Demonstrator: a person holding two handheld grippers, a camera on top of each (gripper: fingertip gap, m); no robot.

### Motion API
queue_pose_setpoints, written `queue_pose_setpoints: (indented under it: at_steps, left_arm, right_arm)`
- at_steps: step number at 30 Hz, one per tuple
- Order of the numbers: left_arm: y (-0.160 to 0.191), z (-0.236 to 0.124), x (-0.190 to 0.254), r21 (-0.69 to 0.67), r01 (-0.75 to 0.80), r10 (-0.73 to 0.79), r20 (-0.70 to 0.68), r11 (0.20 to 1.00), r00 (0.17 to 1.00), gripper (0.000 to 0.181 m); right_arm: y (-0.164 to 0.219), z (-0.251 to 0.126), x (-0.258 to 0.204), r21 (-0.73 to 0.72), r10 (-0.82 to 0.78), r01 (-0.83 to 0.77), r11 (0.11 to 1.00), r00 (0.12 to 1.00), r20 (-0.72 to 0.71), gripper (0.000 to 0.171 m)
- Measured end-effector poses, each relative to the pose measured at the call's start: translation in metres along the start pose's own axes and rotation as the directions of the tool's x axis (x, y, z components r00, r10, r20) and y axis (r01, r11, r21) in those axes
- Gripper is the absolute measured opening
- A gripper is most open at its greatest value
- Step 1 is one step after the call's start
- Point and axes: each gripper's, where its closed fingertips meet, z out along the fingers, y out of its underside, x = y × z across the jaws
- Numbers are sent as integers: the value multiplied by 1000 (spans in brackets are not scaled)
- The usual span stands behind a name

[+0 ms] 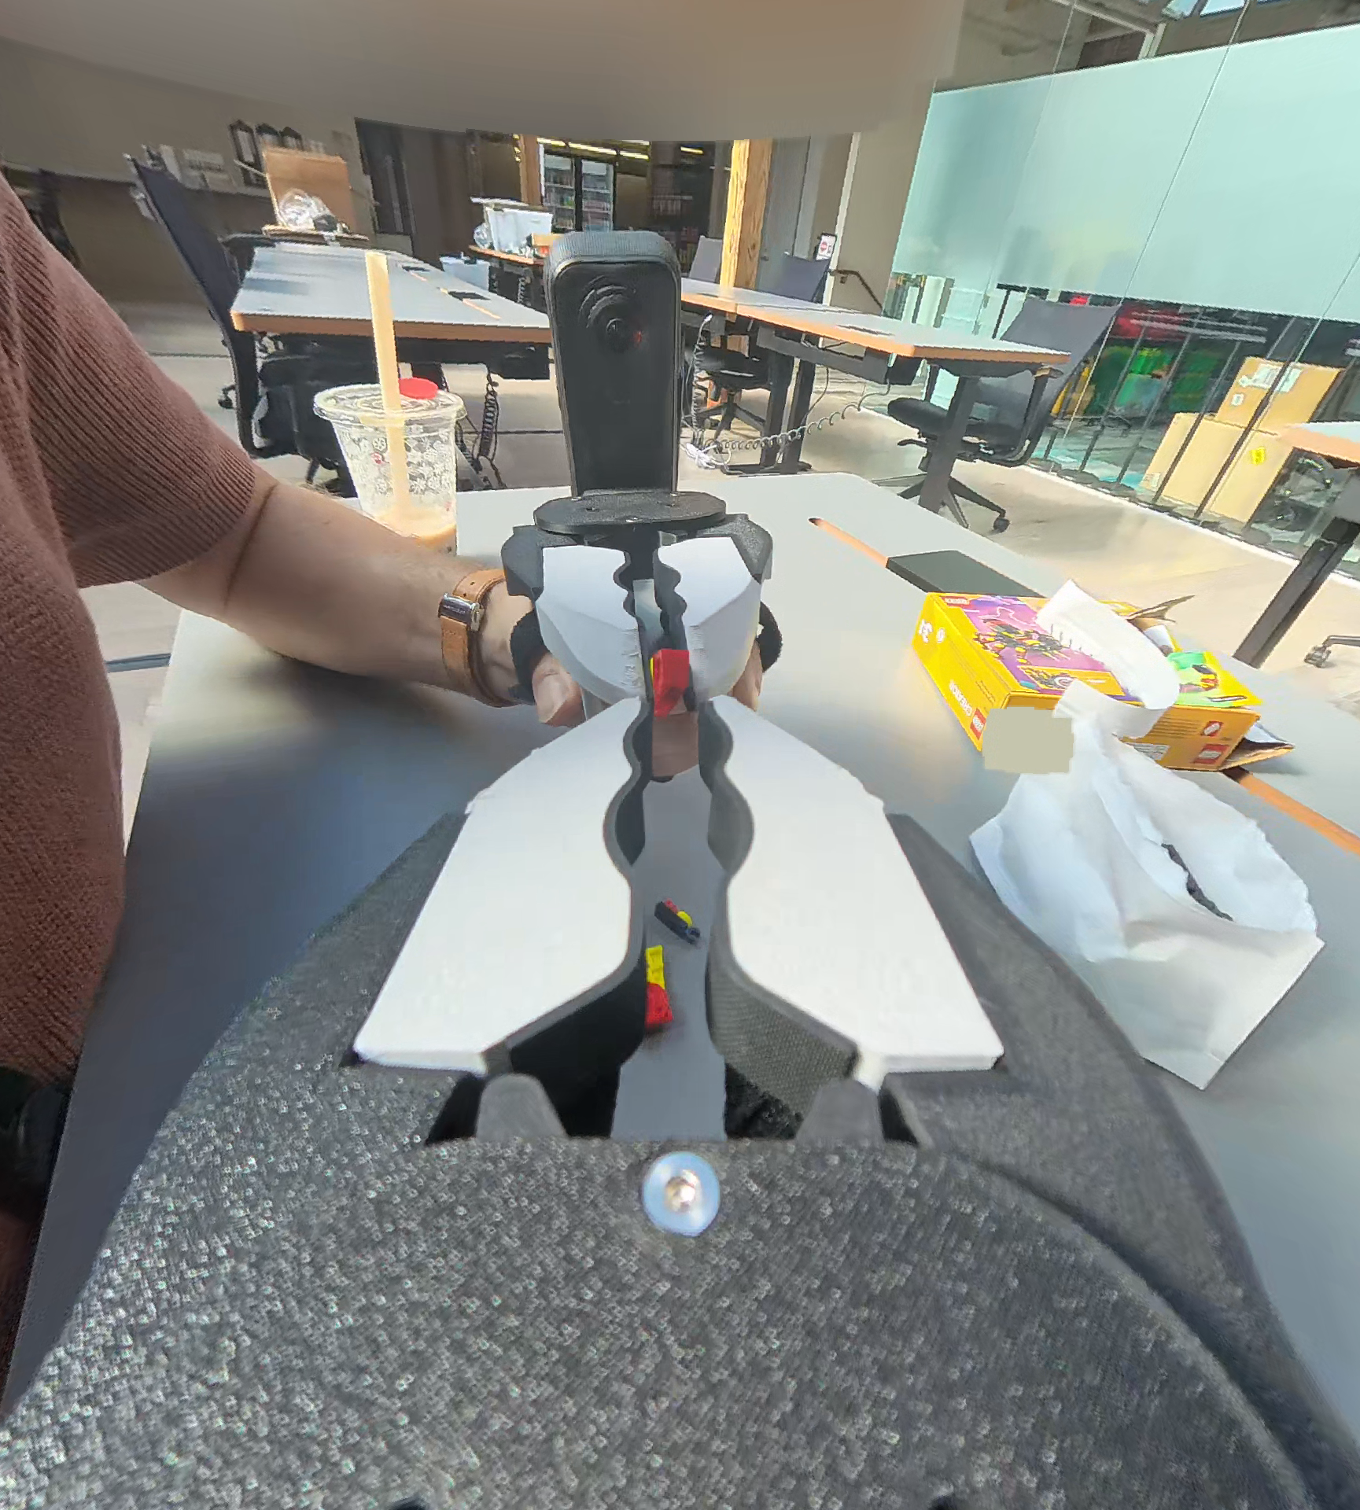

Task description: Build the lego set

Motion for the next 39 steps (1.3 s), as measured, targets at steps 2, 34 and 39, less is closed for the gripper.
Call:
queue_pose_setpoints:
  at_steps: [2,34,39]
  left_arm:
    - [1,1,0,1,4,-4,0,1000,1000,8]
    - [15,-14,-70,-236,5,58,258,972,964,8]
    - [34,-32,-161,-634,-80,321,276,769,906,8]
  right_arm:
    - [-1,0,-1,15,3,-3,1000,1000,12,6]
    - [17,-18,68,-314,-449,350,882,826,-341,2]
    - [17,-20,91,-243,-364,285,927,834,-414,3]
